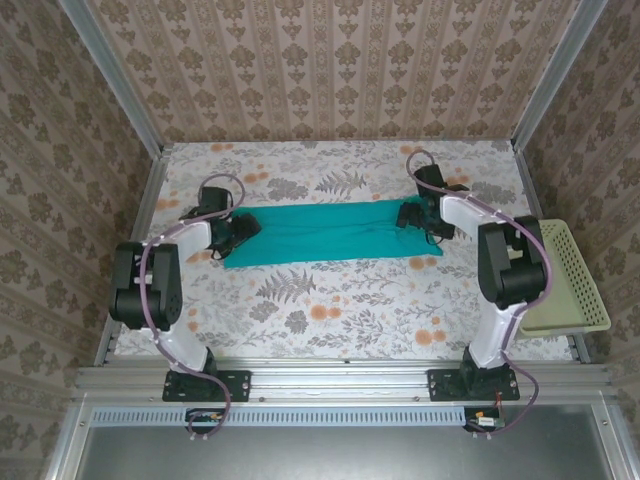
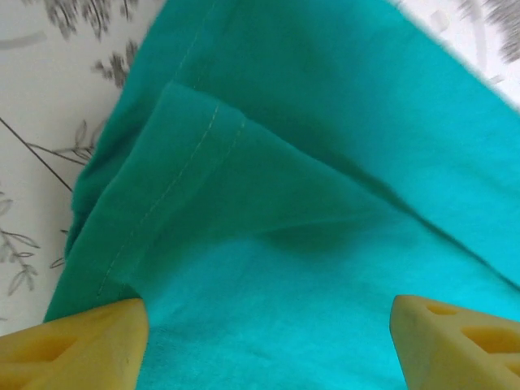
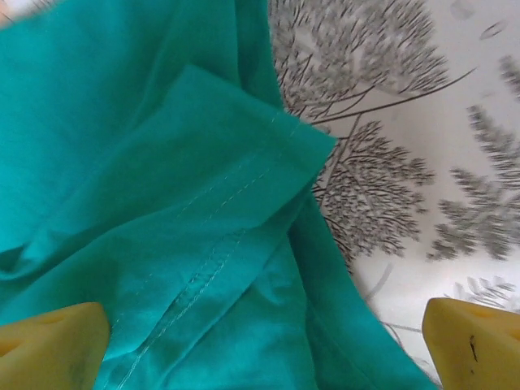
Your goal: Fold the inside-out t-shirt
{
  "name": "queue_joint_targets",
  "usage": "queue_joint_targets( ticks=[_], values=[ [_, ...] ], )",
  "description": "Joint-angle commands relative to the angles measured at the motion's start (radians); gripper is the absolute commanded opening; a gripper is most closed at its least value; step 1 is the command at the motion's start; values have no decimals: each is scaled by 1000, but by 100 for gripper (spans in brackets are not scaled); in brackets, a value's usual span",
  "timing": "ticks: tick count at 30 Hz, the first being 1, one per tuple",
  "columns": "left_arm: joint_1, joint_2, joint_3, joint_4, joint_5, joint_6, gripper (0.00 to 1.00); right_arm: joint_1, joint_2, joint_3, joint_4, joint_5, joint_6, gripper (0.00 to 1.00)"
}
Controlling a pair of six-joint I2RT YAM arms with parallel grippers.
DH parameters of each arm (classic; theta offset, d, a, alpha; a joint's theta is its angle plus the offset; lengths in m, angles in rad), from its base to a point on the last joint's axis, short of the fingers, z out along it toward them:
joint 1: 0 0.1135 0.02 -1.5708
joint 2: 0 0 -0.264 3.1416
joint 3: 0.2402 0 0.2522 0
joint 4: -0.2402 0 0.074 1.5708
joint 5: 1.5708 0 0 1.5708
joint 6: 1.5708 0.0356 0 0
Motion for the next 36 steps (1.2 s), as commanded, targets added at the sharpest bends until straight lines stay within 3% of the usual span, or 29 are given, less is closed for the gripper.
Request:
queue_joint_targets(
  ticks=[1,6,17,20,27,32,36],
  values=[
    [13,20,18,-3,33,-1,79,5,44,40,-12,-34,37,99],
    [23,52,-14,23,30,-17,79,41,108,75,-19,-82,44,91],
    [18,16,-109,72,5,-42,79,122,171,165,-93,6,57,75],
    [18,-1,-142,100,-11,-50,80,147,196,197,-122,34,32,64],
    [5,-28,-186,118,-22,-65,80,134,178,181,-121,13,10,14],
    [-37,-101,-236,98,-84,-62,83,71,31,18,-16,38,46,0],
    [-75,-178,-291,88,-90,-64,84,33,-50,-29,-13,89,17,0]
  ],
)
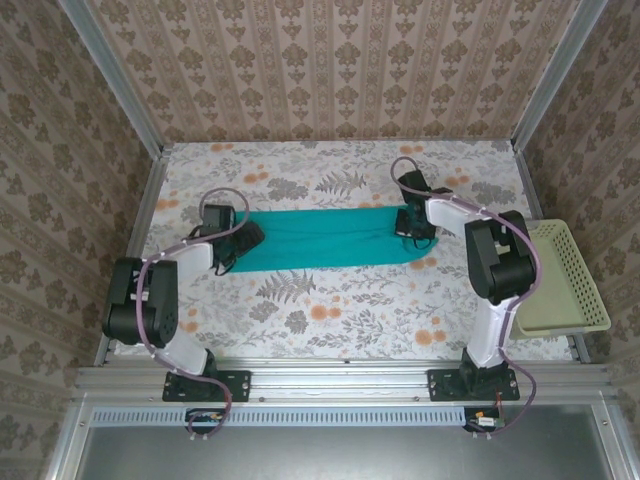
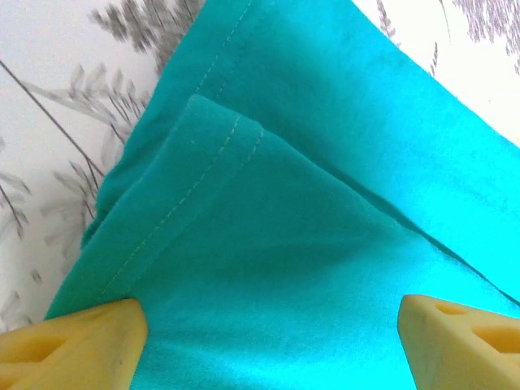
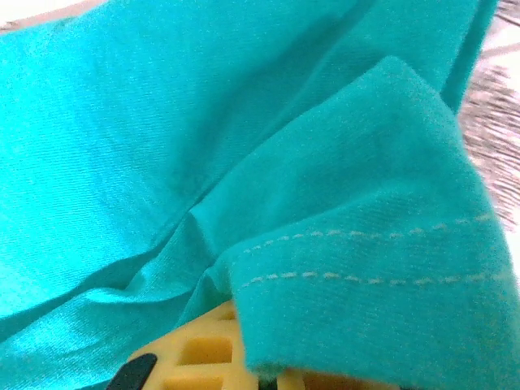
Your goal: Fold the inside-out t-shirt
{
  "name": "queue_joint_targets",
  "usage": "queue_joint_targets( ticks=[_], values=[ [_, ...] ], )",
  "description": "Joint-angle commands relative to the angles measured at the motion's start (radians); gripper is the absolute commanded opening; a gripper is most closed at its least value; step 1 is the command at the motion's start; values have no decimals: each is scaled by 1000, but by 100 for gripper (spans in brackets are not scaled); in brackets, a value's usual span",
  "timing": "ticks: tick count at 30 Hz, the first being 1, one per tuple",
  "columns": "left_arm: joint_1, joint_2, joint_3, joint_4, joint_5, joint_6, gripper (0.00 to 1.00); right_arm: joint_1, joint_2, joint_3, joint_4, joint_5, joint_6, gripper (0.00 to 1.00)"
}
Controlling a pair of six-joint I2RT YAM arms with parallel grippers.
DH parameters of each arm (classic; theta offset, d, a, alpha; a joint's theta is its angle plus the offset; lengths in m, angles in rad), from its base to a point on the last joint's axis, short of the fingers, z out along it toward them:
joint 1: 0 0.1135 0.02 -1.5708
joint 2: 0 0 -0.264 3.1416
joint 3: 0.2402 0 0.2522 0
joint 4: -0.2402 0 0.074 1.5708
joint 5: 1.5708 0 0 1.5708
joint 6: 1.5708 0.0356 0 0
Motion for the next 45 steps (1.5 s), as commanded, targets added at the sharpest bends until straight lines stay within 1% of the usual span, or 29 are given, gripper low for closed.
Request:
queue_joint_targets(
  ticks=[1,3,5,7,8,10,12,15,18,19,21,25,29,34,38,42,45],
  values=[
    [-39,-56,-70,-144,-46,-31,84,-31,-62,-10,-32,93,-21,0],
    [-97,-121,-58,-190,-61,-31,85,-43,-72,7,-88,136,-39,0],
    [-120,-180,-43,-235,-83,-14,85,-53,-90,13,-100,154,-66,0],
    [-89,-247,-49,-255,-125,5,87,-55,-105,35,-111,152,-115,0],
    [-56,-270,-55,-257,-128,15,88,-51,-109,62,-139,168,-128,0],
    [18,-280,-53,-262,-72,27,87,-34,-116,113,-181,205,-165,0],
    [36,-275,-35,-272,-38,45,85,2,-131,166,-225,265,-201,0],
    [7,-262,-28,-264,-27,56,81,86,-139,239,-275,351,-268,0],
    [-8,-239,-45,-212,-3,51,77,186,-114,328,-334,382,-308,0],
    [-13,-225,-47,-197,8,49,76,213,-105,351,-349,364,-313,0],
    [-25,-195,-52,-169,29,41,74,261,-84,393,-367,277,-309,0],
    [-46,-158,-79,-87,53,24,71,343,-28,457,-377,171,-248,0],
    [-57,-112,-85,-42,75,7,68,414,66,540,-379,80,-173,0],
    [-99,-77,-114,19,73,-18,65,473,198,667,-400,40,-99,0],
    [-126,-51,-126,49,75,-33,61,504,290,772,-445,49,-59,0],
    [-155,-31,-132,66,66,-37,58,529,331,821,-463,39,-36,0],
    [-170,-17,-134,75,63,-42,56,539,344,839,-465,20,-18,2]
  ],
)
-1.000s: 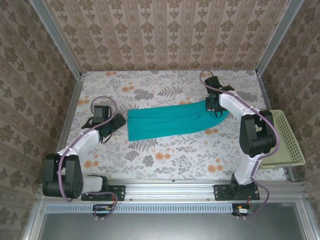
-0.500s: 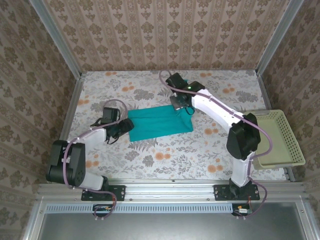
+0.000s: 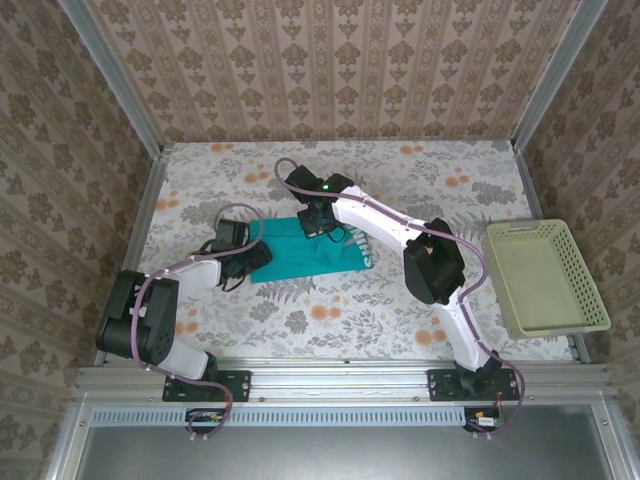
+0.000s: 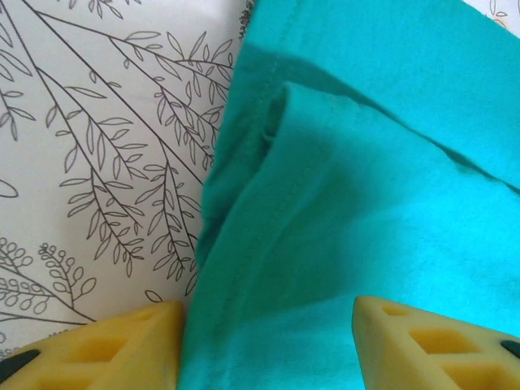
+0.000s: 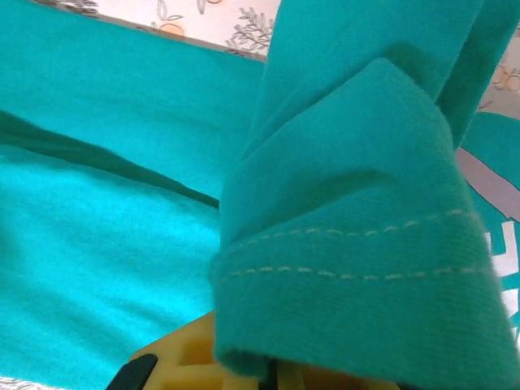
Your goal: Fold the inside-out t-shirt
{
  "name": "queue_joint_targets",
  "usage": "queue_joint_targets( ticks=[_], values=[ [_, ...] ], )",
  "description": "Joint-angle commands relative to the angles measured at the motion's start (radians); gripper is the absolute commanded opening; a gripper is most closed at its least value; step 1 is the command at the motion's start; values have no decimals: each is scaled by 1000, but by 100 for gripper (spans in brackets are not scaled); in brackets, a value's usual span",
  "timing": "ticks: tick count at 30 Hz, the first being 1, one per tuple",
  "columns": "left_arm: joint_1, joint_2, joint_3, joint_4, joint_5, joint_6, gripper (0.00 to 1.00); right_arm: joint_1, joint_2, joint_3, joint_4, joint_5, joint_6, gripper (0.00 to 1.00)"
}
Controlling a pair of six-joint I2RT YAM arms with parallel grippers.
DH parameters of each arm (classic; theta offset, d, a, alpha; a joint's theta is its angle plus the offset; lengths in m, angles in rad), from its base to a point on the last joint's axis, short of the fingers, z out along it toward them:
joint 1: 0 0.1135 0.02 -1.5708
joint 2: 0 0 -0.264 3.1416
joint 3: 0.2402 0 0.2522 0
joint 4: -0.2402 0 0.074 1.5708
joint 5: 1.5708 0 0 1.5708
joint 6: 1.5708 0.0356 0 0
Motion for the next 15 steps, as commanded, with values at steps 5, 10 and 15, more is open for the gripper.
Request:
queue_joint_targets(
  ticks=[5,10,15],
  values=[
    [-65,67,-31,79,87,-39,53,21,43,83,-33,-64,76,4],
    [-69,59,-47,81,76,-44,52,35,69,121,-16,-109,98,5],
    [-69,30,-53,65,73,-50,52,49,111,172,-30,-132,90,11]
  ],
)
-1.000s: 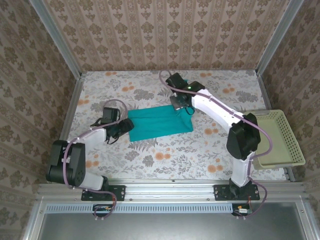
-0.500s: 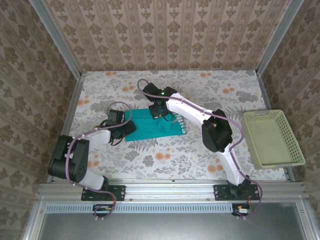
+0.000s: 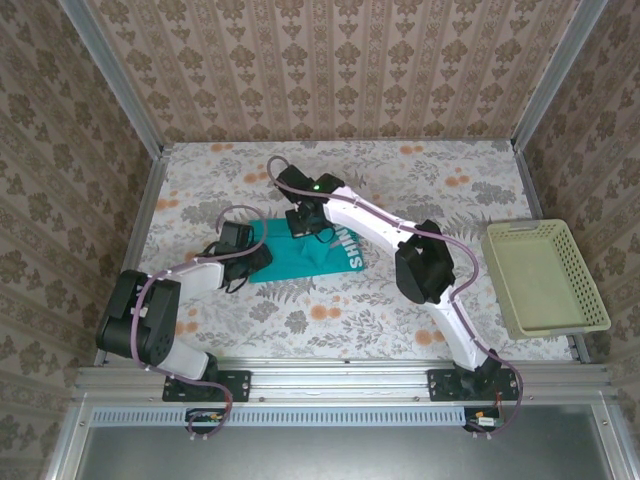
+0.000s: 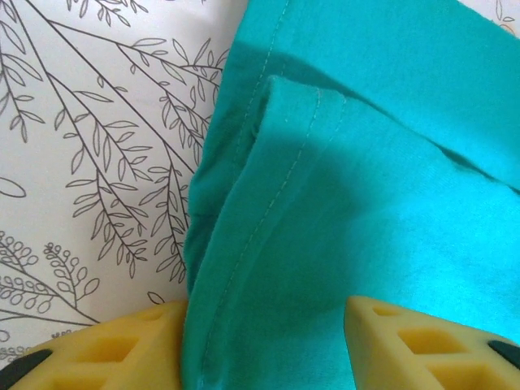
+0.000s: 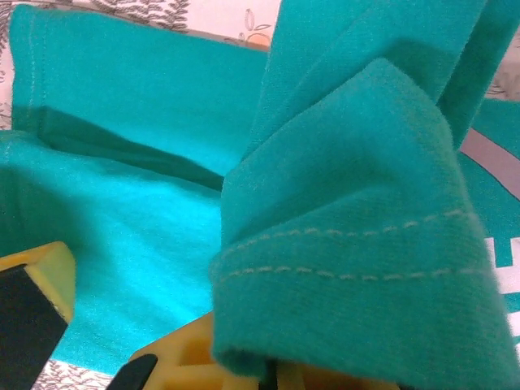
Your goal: Fold the inside-out t-shirt
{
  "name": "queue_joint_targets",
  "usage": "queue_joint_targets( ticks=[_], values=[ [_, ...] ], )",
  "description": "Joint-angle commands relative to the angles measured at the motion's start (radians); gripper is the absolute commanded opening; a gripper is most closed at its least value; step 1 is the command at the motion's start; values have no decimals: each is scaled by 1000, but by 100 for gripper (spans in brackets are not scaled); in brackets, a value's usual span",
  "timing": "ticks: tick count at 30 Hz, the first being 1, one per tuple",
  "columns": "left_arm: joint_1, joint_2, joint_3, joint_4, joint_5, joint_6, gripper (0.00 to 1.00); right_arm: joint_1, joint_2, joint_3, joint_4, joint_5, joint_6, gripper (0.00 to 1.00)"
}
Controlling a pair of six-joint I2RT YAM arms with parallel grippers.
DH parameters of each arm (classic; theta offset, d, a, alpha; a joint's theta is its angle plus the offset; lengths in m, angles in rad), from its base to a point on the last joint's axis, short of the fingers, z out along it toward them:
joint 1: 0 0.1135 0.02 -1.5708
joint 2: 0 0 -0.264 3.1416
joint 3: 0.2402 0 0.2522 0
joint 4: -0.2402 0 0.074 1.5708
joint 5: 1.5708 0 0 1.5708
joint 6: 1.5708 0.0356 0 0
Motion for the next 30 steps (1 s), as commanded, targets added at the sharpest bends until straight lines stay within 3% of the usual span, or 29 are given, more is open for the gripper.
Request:
queue_joint_targets(
  ticks=[1,2,4,6,9,12,16,21,24,30],
  values=[
    [-33,19,-35,29,133,-37,52,19,40,56,-22,-40,16,12],
    [-30,0,-42,23,129,-39,53,21,48,67,-28,-44,15,15],
    [-16,-53,-57,-4,119,-50,53,26,51,79,-18,-95,-4,30],
    [18,-137,-86,-46,109,-89,54,26,36,82,18,-215,-21,43],
    [64,-318,-146,-120,48,-127,59,26,-37,60,41,-222,-28,54],
    [83,-456,-141,-242,-6,-103,61,18,-163,-38,99,-179,-32,57],
    [76,-521,-87,-339,-18,-46,61,-28,-343,-263,212,-142,-4,58],
    [-70,-432,82,-443,-122,6,62,-125,-508,-546,318,-32,49,58],
    [-101,-395,103,-407,-127,-13,62,-154,-487,-608,326,50,42,57],
    [-102,-411,81,-399,-140,-36,63,-121,-265,-491,295,111,-15,59]
  ],
)
